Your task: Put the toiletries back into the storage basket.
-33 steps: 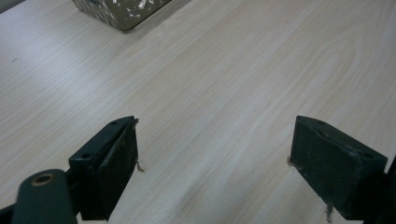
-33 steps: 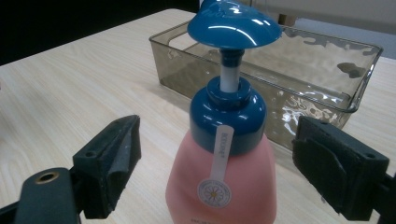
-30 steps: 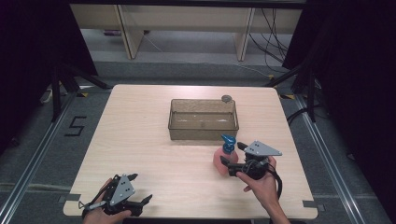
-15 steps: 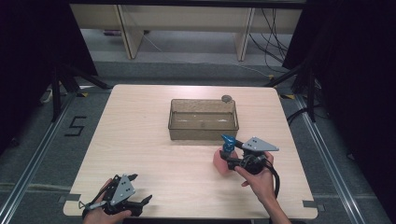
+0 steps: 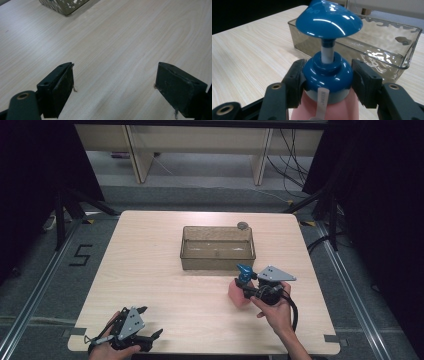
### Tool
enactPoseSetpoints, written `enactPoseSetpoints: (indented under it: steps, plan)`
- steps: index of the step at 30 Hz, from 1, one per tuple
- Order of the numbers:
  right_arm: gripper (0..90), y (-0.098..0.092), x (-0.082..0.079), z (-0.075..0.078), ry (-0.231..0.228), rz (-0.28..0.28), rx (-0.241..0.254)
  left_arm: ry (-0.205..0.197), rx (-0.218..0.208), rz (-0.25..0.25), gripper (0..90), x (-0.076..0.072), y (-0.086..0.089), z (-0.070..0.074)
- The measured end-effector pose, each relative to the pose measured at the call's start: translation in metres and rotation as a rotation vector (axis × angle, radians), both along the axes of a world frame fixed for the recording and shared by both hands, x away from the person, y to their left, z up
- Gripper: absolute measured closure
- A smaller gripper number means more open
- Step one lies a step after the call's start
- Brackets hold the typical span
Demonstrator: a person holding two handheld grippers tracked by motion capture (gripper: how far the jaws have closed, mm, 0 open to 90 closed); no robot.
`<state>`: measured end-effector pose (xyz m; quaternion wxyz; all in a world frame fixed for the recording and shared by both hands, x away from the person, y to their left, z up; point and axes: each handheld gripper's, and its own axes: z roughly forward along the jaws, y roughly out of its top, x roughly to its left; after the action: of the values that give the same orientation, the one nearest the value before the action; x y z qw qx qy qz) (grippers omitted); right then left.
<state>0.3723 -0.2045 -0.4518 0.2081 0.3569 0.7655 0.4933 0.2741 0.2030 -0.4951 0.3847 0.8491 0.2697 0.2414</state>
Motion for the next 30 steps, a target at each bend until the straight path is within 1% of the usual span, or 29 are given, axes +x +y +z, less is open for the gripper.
enactPoseSetpoints:
  steps: [1, 2, 3, 4, 5, 6, 7, 8, 9, 10, 11, 12, 13, 16, 17, 18, 19, 20, 21, 24, 25, 26, 27, 28, 29, 30]
  plan:
    - [49.5, 0.001, -0.001, 0.000, 0.003, -0.002, 0.002, 0.000, -0.002, 0.002, 14.8, 0.000, 0.000, 0.000]
    - [50.4, 0.002, -0.001, 0.000, -0.006, 0.007, 0.002, -0.006, -0.001, 0.004, 14.8, 0.000, -0.001, -0.001]
    - [51.2, 0.002, -0.002, 0.002, -0.020, -0.003, -0.019, 0.000, -0.002, 0.001, 14.8, 0.000, -0.001, -0.001]
    - [51.2, 0.002, -0.002, 0.002, -0.020, -0.003, -0.019, 0.000, -0.002, 0.001, 14.8, 0.000, -0.001, -0.001]
    - [53.0, 0.005, -0.004, 0.003, -0.029, -0.002, -0.036, 0.000, -0.001, 0.000, 14.8, 0.000, 0.000, 0.000]
    - [53.0, 0.005, -0.004, 0.003, -0.029, -0.002, -0.036, 0.000, -0.001, 0.000, 14.8, 0.000, 0.000, 0.000]
    - [53.1, 0.005, -0.005, 0.005, -0.039, -0.009, -0.058, 0.003, -0.002, -0.007, 14.8, -0.001, 0.000, 0.000]
    - [53.1, 0.005, -0.005, 0.005, -0.039, -0.009, -0.058, 0.003, -0.002, -0.007, 14.8, -0.001, 0.000, 0.000]
    - [53.2, 0.006, -0.006, 0.005, -0.010, -0.022, -0.042, 0.004, -0.005, 0.002, 14.8, -0.001, 0.000, 0.000]
    - [53.2, 0.006, -0.006, 0.005, -0.010, -0.022, -0.041, -0.001, 0.000, -0.001, 14.8, 0.000, 0.000, 0.001]
    - [53.2, 0.007, -0.006, 0.005, -0.014, -0.022, -0.036, -0.011, -0.007, 0.008, 14.8, 0.000, -0.001, 0.000]
    - [53.3, 0.007, -0.007, 0.005, -0.013, -0.025, -0.036, -0.011, -0.007, 0.008, 14.8, 0.000, -0.001, 0.000]
    - [53.2, 0.007, -0.006, 0.005, -0.013, -0.024, -0.037, 0.004, 0.002, -0.003, 14.8, -0.001, 0.000, 0.000]
    - [53.3, 0.007, -0.006, 0.005, -0.012, -0.019, -0.032, -0.006, -0.005, 0.007, 14.8, 0.000, -0.001, 0.000]
    - [53.3, 0.006, -0.006, 0.006, -0.005, -0.011, -0.036, -0.001, -0.006, -0.003, 14.8, -0.001, -0.001, 0.000]
    - [53.3, 0.005, -0.006, 0.007, -0.022, -0.013, -0.046, 0.004, -0.007, -0.003, 14.8, -0.001, -0.001, 0.000]
    - [53.3, 0.006, -0.006, 0.008, -0.021, -0.012, -0.037, 0.006, -0.001, -0.009, 14.8, -0.001, 0.000, 0.000]
    - [53.3, 0.006, -0.007, 0.009, -0.005, -0.017, -0.022, 0.006, -0.001, -0.009, 14.8, -0.001, 0.000, 0.000]
    - [53.3, 0.006, -0.006, 0.009, -0.021, -0.007, -0.025, -0.003, 0.001, 0.001, 14.8, 0.000, 0.000, 0.000]
    - [53.3, 0.005, -0.007, 0.012, -0.028, -0.008, -0.033, 0.002, -0.003, -0.007, 14.8, -0.001, 0.000, 0.000]
    - [53.3, 0.005, -0.007, 0.015, -0.017, -0.020, -0.016, 0.003, -0.005, 0.003, 14.8, -0.001, 0.000, 0.000]
    - [53.3, 0.005, -0.007, 0.015, -0.017, -0.020, -0.016, 0.003, -0.005, 0.003, 14.8, -0.001, 0.000, 0.000]
    - [53.3, 0.003, -0.005, 0.015, -0.034, -0.017, -0.007, -0.004, 0.006, -0.003, 14.8, 0.000, 0.000, 0.000]
    - [53.4, 0.001, -0.004, 0.017, -0.036, -0.015, -0.013, 0.000, -0.002, -0.007, 14.8, -0.001, -0.001, 0.000]
    - [53.3, 0.000, -0.004, 0.017, -0.022, -0.014, -0.004, 0.001, -0.038, 0.008, 14.8, -0.002, -0.003, -0.002]
    - [53.4, 0.000, -0.003, 0.017, -0.026, -0.012, 0.000, 0.003, -0.007, 0.000, 14.8, -0.001, -0.001, -0.001]
